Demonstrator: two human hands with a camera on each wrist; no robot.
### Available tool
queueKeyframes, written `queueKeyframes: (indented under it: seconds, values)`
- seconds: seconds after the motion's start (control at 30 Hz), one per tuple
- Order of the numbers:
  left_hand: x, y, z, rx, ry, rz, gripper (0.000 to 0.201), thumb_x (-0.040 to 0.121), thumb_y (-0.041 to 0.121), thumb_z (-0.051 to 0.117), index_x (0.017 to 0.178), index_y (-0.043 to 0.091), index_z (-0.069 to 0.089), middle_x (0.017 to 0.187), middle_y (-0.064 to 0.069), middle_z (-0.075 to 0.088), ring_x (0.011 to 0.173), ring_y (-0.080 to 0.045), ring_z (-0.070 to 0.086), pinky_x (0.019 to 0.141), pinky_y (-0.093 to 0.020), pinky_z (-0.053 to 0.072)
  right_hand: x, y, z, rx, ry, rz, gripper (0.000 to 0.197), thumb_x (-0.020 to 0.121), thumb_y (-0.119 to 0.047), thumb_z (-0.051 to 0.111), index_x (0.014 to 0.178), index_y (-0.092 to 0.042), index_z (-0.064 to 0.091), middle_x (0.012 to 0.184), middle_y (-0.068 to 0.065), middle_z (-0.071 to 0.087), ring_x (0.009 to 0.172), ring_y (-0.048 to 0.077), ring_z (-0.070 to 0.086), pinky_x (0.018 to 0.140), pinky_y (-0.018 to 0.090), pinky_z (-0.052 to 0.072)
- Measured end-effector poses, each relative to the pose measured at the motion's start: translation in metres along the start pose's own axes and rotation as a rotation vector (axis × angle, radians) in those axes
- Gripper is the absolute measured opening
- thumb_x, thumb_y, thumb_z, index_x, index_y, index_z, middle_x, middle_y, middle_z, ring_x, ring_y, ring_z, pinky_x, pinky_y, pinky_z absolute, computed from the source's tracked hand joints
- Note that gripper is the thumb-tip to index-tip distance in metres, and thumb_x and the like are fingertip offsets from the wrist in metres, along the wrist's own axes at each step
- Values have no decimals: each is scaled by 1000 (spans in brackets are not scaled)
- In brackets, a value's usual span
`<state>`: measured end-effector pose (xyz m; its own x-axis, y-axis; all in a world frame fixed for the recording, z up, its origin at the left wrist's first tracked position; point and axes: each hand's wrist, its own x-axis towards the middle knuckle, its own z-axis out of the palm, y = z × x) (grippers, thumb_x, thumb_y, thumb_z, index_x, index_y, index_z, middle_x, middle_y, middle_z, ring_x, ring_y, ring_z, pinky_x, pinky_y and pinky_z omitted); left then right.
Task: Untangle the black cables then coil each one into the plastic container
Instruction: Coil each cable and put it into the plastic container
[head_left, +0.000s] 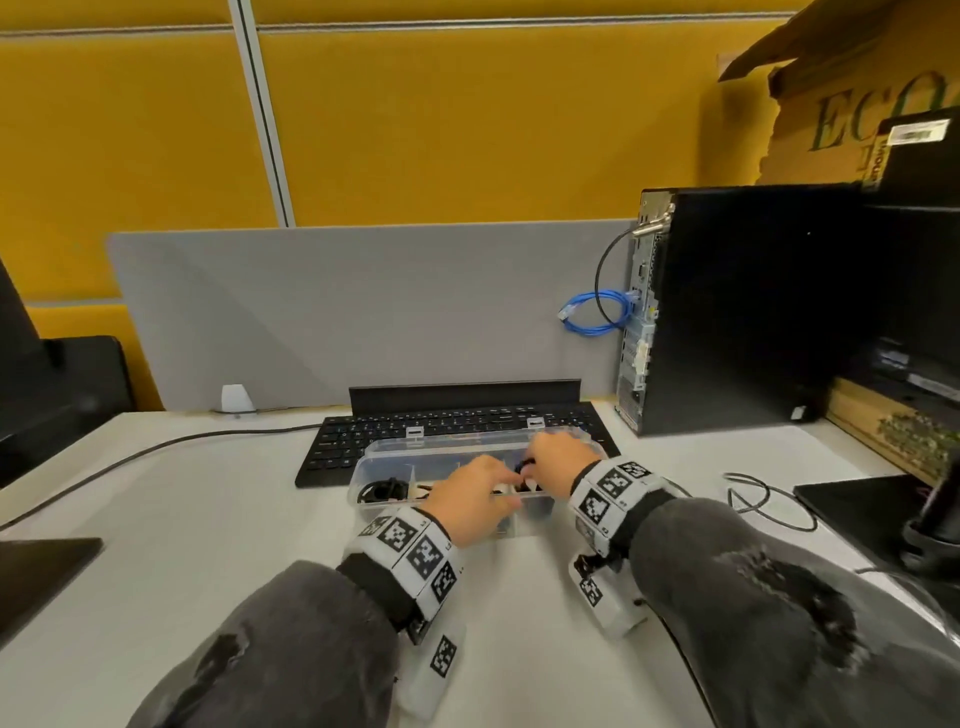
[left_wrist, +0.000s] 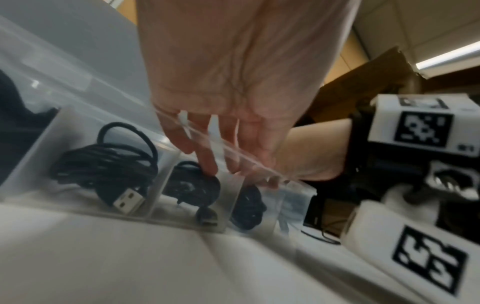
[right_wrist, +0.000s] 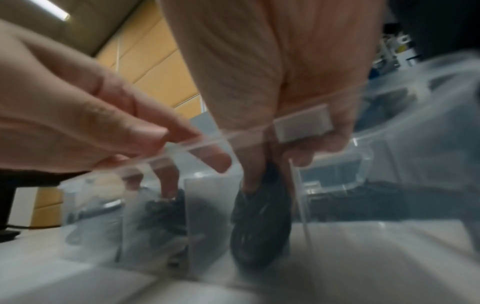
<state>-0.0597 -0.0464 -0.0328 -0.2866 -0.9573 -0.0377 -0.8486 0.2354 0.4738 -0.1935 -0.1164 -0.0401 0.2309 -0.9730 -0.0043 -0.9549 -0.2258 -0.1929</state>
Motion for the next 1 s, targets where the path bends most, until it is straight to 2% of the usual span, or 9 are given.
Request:
queueKeyframes:
  seconds: [0.07, 0.17, 0.3, 0.4, 0.5, 0.57, 0.73, 0.8, 1.0]
  values:
    - [2, 6, 5, 176, -94, 19, 38, 98, 29, 39, 136, 24, 46, 144, 3, 36, 131, -24, 35, 110, -46, 25, 1, -3, 1, -79, -85, -41, 26, 93, -20, 50, 114, -10, 60, 114, 13, 63, 104, 31, 61, 89, 40, 50]
    - [3, 11, 6, 256, -138, -21, 38, 101, 28, 29, 137, 24, 41, 141, 1, 40, 127, -26, 32, 106, -45, 24, 2, -2, -2, -127, -93, -40, 30, 93, -17, 51, 121, -6, 50, 119, 13, 59, 107, 31, 59, 83, 36, 47]
    - [2, 17, 5, 246, -136, -58, 39, 102, 30, 23, 136, 25, 42, 135, -3, 49, 128, -27, 31, 107, -47, 21, -2, -3, -5, -246, -49, -71, 25, 94, -21, 47, 111, -15, 64, 114, 11, 62, 106, 29, 58, 86, 39, 50]
    - [-2, 20, 4, 250, -134, -65, 38, 102, 31, 22, 127, 21, 49, 130, -5, 52, 126, -27, 33, 108, -45, 22, -10, 12, -16, 122, -71, -89, 29, 95, -28, 48, 114, -14, 66, 119, 7, 63, 110, 23, 57, 97, 35, 45]
    - [-3, 20, 2, 239, -139, -50, 37, 102, 31, 21, 126, 22, 49, 130, -3, 52, 125, -27, 34, 107, -44, 21, -28, 44, -56, 437, 210, -71, 26, 95, -27, 49, 112, -12, 63, 109, 3, 64, 105, 20, 58, 87, 28, 43]
    - [-5, 19, 1, 221, -147, -38, 39, 102, 31, 20, 131, 25, 46, 133, -2, 50, 127, -26, 33, 108, -44, 19, -46, 74, -84, 323, 216, -39, 26, 95, -29, 49, 113, -14, 59, 104, 0, 59, 98, 17, 56, 85, 27, 43]
    - [-7, 18, 2, 202, -140, -41, 36, 101, 32, 26, 130, 25, 47, 131, -2, 51, 129, -25, 32, 108, -43, 17, -93, 132, -89, -260, -367, -25, 40, 85, -26, 65, 123, -34, 56, 126, -4, 49, 117, 16, 47, 101, 28, 37]
    - [-9, 21, 4, 226, -116, -56, 35, 100, 33, 32, 131, 25, 46, 133, -2, 49, 129, -25, 33, 108, -44, 20, -107, 138, -77, -350, -449, -50, 34, 84, -24, 66, 117, -30, 63, 126, -2, 49, 119, 17, 46, 98, 24, 36]
    - [-35, 54, 2, 129, 60, -1, 41, 96, 44, 39, 133, 29, 43, 138, 1, 43, 131, -21, 31, 109, -46, 19, -117, 132, -92, -491, -48, -77, 21, 91, -43, 51, 107, -37, 62, 104, -11, 55, 105, 12, 45, 80, 24, 41]
